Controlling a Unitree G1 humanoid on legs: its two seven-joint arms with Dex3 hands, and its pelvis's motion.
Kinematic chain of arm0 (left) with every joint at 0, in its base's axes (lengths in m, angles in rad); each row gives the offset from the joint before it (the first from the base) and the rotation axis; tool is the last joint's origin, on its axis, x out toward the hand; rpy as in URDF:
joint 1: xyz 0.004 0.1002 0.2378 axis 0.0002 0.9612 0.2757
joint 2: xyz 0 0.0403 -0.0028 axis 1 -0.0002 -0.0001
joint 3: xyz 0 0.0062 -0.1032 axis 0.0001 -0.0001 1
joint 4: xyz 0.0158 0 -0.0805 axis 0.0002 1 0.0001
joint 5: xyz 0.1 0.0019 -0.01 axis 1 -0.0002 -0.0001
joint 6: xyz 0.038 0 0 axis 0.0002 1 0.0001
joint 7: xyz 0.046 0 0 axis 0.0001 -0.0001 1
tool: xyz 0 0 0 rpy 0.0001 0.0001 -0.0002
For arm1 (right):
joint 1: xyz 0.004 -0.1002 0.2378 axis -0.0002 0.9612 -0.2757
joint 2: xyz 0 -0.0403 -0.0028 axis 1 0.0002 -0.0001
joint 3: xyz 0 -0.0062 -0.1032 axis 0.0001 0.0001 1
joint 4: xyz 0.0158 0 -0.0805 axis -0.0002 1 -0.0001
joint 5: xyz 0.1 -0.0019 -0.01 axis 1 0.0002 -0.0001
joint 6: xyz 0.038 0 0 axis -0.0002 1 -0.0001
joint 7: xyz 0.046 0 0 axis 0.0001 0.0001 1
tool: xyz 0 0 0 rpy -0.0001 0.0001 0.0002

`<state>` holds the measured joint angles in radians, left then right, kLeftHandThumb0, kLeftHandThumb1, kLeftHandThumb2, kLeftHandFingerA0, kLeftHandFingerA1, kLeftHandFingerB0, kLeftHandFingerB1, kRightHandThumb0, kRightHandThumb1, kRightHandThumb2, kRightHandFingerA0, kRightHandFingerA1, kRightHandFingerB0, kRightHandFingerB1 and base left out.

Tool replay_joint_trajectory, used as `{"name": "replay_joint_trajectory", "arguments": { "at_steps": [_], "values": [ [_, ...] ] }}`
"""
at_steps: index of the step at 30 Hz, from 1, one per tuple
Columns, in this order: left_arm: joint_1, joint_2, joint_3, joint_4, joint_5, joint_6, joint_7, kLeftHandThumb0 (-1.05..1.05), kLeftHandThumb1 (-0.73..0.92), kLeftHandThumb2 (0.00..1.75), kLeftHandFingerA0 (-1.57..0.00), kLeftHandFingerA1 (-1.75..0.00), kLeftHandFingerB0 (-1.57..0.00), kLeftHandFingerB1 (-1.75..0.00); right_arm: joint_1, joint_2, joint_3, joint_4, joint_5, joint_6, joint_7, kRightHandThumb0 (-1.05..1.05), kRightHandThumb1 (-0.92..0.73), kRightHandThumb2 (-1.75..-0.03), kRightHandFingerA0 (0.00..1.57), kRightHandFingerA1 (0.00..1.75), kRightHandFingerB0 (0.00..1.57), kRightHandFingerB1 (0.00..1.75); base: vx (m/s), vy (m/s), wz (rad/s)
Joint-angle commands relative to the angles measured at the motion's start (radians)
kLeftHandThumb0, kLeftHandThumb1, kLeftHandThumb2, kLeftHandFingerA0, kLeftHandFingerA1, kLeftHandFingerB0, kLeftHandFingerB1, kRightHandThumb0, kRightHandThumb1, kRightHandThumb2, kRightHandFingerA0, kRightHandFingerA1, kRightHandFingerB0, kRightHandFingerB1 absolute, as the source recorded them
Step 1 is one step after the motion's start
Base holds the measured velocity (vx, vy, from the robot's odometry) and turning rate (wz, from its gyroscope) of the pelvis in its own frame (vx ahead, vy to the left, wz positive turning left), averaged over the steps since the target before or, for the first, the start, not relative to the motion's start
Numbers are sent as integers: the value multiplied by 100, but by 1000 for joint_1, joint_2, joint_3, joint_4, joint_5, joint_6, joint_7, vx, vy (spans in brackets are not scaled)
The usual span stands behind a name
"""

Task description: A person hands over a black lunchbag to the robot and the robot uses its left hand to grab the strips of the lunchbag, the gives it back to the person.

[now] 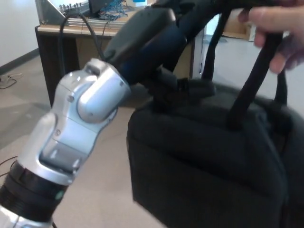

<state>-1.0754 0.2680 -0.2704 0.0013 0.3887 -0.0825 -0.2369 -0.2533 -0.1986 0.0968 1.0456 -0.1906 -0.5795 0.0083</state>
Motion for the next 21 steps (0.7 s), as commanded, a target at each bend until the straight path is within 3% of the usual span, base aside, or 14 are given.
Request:
{"name": "replay_joint_trajectory", "arguments": {
  "at_steps": [1, 15, 16, 18, 19, 21],
  "values": [
    [46, -12, -1, -18, 49, 23, 21, -82, 49, 84, 0, 0, 0, 0, 12, -15, 11, 8, -23, -2, -15, -69, -77, -64, 31, 37, 29, 34, 0, 0, 0],
    [126, -5, 33, -54, 107, 21, 60, -73, 46, 83, 0, -8, 0, -9, 36, -14, 12, 5, -17, -6, -2, -69, -77, -63, 33, 38, 30, 34, 0, 0, 0],
    [123, -10, 31, -48, 119, 17, 74, -72, 57, 58, 0, -15, 0, -17, 35, -13, 10, 6, -12, -5, 4, -70, -77, -64, 33, 37, 31, 34, 0, 0, 0],
    [117, -15, 28, -39, 131, 10, 90, -72, 57, 58, 0, -15, 0, -17, 32, -13, 11, 6, -12, 0, 7, -70, -77, -64, 33, 37, 31, 34, 0, 0, 0],
    [112, -22, 23, -29, 145, 1, 113, -70, 45, 84, 0, -16, 0, -15, 31, -13, 10, 9, -11, -4, 9, -69, -76, -63, 34, 38, 31, 34, 0, 0, 0],
    [96, -44, 8, 1, 180, -17, 168, -70, 45, 84, 0, -17, 0, -15, 29, -15, 8, 10, -8, -6, 14, -69, -76, -63, 33, 38, 30, 34, 0, 0, 0]
  ]
}}
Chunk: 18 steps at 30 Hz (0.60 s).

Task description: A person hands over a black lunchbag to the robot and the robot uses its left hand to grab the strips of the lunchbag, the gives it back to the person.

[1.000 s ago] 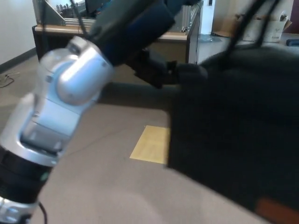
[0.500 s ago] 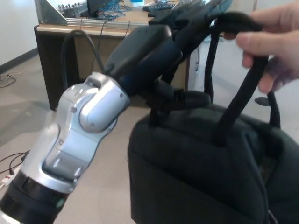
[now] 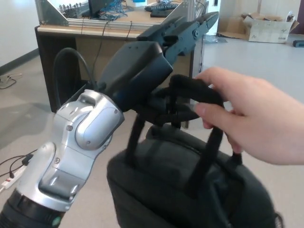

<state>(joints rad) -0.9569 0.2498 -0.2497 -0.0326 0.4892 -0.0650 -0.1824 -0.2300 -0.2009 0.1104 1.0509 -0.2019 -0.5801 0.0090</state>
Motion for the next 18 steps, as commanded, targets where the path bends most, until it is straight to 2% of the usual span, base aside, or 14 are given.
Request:
{"name": "replay_joint_trajectory", "arguments": {
  "at_steps": [1, 2, 4, 5, 6, 7, 8, 9, 10, 14, 15, 16, 17, 18],
  "values": [
    [-31, -46, -21, 51, 102, -38, 152, -81, 51, 81, -13, -12, -13, -8, 5, -16, -3, 2, -1, -1, 12, -70, -77, -63, 34, 37, 30, 34, 0, 0, 0],
    [-37, -65, -23, 66, 106, -47, 180, -73, 45, 66, -11, -29, -11, -23, 5, -16, -3, 1, -2, -1, 11, -70, -77, -63, 34, 37, 30, 34, 0, 0, 0],
    [-44, -108, -25, 101, 114, -63, 250, -63, 51, 56, -29, -32, -27, -30, 4, -16, -2, 1, -1, -4, 15, -70, -77, -63, 33, 38, 30, 34, 0, 0, 0],
    [-55, -166, -31, 166, 155, -102, 409, -47, 44, 85, -71, -94, -72, -85, 4, -10, -3, 2, 1, -11, 13, -69, -76, -63, 34, 39, 31, 34, 0, 0, 0],
    [-58, -185, -31, 184, 162, -113, 450, -34, 52, 55, -80, -132, -81, -120, 5, -9, -3, 0, 1, -12, 14, -69, -76, -63, 34, 39, 30, 34, 0, 0, 0],
    [-60, -200, -31, 197, 165, -120, 479, -34, 52, 55, -80, -132, -81, -120, 7, -9, -3, -2, 2, -12, 15, -69, -76, -63, 34, 39, 30, 34, 0, 0, 0],
    [-67, -229, -33, 225, 169, -142, 532, -21, 53, 58, -87, -161, -84, -144, 7, -8, -5, -3, 6, -16, 19, -68, -76, -63, 35, 39, 30, 34, 0, 0, 0],
    [-68, -232, -33, 230, 171, -145, 539, -21, 53, 58, -87, -161, -84, -144, 7, -8, -6, -3, 7, -17, 19, -68, -76, -63, 35, 39, 30, 34, 0, 0, 0],
    [-74, -255, -42, 276, 187, -184, 617, -15, 58, 56, -86, -175, -71, -167, 6, -12, -3, -8, 3, -13, 21, -68, -76, -63, 35, 39, 30, 34, 0, 0, 0],
    [-74, -271, -40, 333, 200, -221, 699, -16, 60, 55, -82, -175, -62, -173, -1, -20, 0, -14, -1, -7, 27, -69, -76, -64, 36, 39, 30, 34, 0, 0, 0],
    [-72, -271, -40, 342, 206, -222, 715, -16, 60, 55, -82, -175, -61, -173, -6, -22, 1, -11, -3, -6, 26, -74, -64, -100, 34, 53, 18, 43, 0, 0, 0],
    [-72, -271, -39, 343, 207, -221, 716, -16, 60, 55, -82, -175, -61, -173, -7, -22, 1, -11, -3, -5, 26, -74, -64, -100, 34, 53, 18, 43, 0, 0, 0],
    [-68, -275, -32, 345, 196, -228, 713, -16, 61, 55, -80, -175, -60, -174, -11, -23, 2, -9, -4, -2, 29, -70, -78, -63, 36, 39, 31, 34, 0, 0, 0],
    [-65, -274, -26, 344, 191, -234, 713, -16, 61, 55, -81, -175, -59, -173, -15, -22, 0, -6, -1, -2, 33, -75, -64, -100, 34, 53, 18, 43, 0, 0, 0]
  ]
}}
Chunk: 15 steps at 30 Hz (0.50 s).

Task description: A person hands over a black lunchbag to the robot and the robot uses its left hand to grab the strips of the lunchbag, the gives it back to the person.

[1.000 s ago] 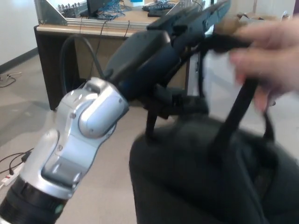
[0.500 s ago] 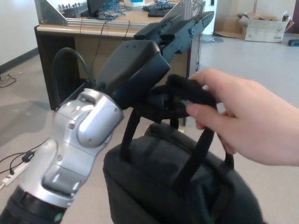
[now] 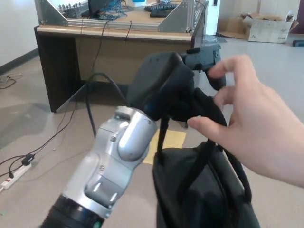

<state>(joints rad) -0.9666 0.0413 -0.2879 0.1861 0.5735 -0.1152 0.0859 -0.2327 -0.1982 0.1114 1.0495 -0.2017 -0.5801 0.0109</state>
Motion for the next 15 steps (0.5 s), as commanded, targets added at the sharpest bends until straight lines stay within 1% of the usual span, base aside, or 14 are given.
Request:
{"name": "replay_joint_trajectory", "arguments": {
  "at_steps": [1, 7, 9, 11, 15],
  "values": [
    [-54, -63, 16, 125, 107, -187, 448, -16, 61, 55, -82, -175, -61, -172, -15, -24, -2, -3, 1, -4, 32, -74, -63, -100, 34, 53, 18, 43, 0, 0, 0],
    [-56, -53, 36, 147, 98, -241, 499, -14, 60, 54, -80, -175, -59, -175, -23, -25, -2, 2, 2, 1, 35, -76, -63, -101, 36, 54, 18, 43, 0, 0, 0],
    [-48, -50, 42, 135, 96, -235, 498, -16, 59, 55, -81, -175, -60, -173, -22, -26, 1, 2, -4, 0, 31, -76, -63, -101, 36, 54, 18, 43, 0, 0, 0],
    [-30, -43, 60, 109, 85, -230, 496, -18, 59, 56, -82, -175, -64, -168, -21, -26, 3, 1, -6, -1, 29, -74, -63, -101, 36, 54, 18, 43, 0, 0, 0],
    [-27, -24, 100, 98, 86, -241, 554, -17, 62, 55, -81, -175, -61, -175, -24, -22, -1, 1, 4, 2, 41, -73, -62, -100, 36, 54, 19, 44, 0, 0, 0]
  ]
}}
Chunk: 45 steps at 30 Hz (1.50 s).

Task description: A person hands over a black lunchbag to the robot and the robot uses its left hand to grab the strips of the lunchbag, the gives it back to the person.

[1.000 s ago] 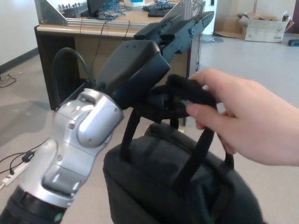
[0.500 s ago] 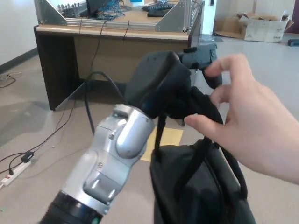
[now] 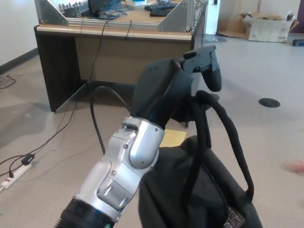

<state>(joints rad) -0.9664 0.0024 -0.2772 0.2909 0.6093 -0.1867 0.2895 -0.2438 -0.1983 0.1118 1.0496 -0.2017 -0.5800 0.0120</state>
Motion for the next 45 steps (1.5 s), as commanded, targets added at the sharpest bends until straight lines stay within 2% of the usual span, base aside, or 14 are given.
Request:
{"name": "replay_joint_trajectory", "arguments": {
  "at_steps": [1, 14, 18, 25, 30, 31, 32, 33, 35, 36, 37, 38, 39, 45],
  "values": [
    [-25, 21, 104, -25, 54, -148, 353, -20, 63, 55, -80, -175, -63, -175, -13, -20, -3, 1, 6, 0, 41, -72, -62, -100, 35, 54, 19, 44, 0, 0, 0],
    [38, 214, 347, -157, -21, -234, 362, -22, 68, 58, -84, -175, -64, -175, -27, -36, 3, -4, -5, 25, 54, -70, -63, -101, 35, 54, 19, 44, 0, 0, 0],
    [139, 248, 421, -250, -31, -238, 350, -23, 67, 57, -84, -175, -63, -175, -28, -40, 7, -2, -13, 25, 47, -70, -64, -102, 36, 54, 19, 44, 0, 0, 0],
    [327, 313, 522, -337, -94, -378, 341, -19, 65, 57, -86, -175, -64, -175, -26, -50, 4, -12, -9, 25, 47, -67, -63, -102, 35, 55, 20, 45, 0, 0, 0],
    [574, 277, 571, -435, -104, -440, 339, -15, 64, 56, -86, -175, -64, -175, -21, -51, 2, -12, -5, 20, 52, -66, -62, -102, 36, 55, 20, 45, 0, 0, 0],
    [624, 271, 574, -441, -106, -464, 342, -19, 46, 83, -123, -144, -100, -132, -26, -51, 0, -10, -2, 21, 54, -66, -62, -102, 36, 55, 20, 46, 0, 0, 0],
    [726, 260, 592, -453, -80, -486, 357, -19, 44, 84, -124, -142, -100, -130, -23, -51, 0, -6, -2, 16, 54, -66, -61, -102, 36, 55, 21, 46, 0, 0, 0],
    [763, 252, 597, -455, -78, -493, 363, -15, 60, 58, -93, -175, -67, -175, -22, -50, 0, -7, -2, 17, 54, -66, -62, -102, 36, 55, 21, 46, 0, 0, 0],
    [844, 232, 605, -447, -80, -521, 378, -15, 60, 57, -93, -175, -68, -175, -28, -49, 0, -3, -2, 16, 54, -65, -61, -101, 36, 55, 21, 46, 0, 0, 0],
    [887, 223, 607, -425, -89, -552, 386, -14, 60, 56, -91, -175, -72, -171, -26, -49, 2, -2, -6, 14, 48, -69, -77, -64, 42, 41, 34, 35, 0, 0, 0],
    [910, 220, 608, -407, -86, -567, 394, -12, 61, 57, -92, -175, -69, -175, -29, -50, 2, -1, -7, 13, 46, -65, -62, -102, 36, 55, 20, 46, 0, 0, 0],
    [919, 219, 608, -400, -85, -574, 396, -12, 61, 57, -92, -175, -69, -175, -30, -50, 2, 0, -8, 12, 46, -65, -62, -102, 36, 55, 20, 46, 0, 0, 0],
    [953, 218, 615, -362, -69, -607, 419, -10, 60, 56, -92, -175, -70, -175, -27, -51, 2, -1, -8, 13, 46, -70, -77, -64, 41, 41, 34, 35, 0, 0, 0],
    [1088, 236, 621, -130, 24, -718, 543, -11, 59, 55, -88, -175, -67, -174, -18, -54, 2, -1, -9, 12, 44, -69, -76, -64, 42, 41, 35, 35, 0, 0, 0]
  ]
}}
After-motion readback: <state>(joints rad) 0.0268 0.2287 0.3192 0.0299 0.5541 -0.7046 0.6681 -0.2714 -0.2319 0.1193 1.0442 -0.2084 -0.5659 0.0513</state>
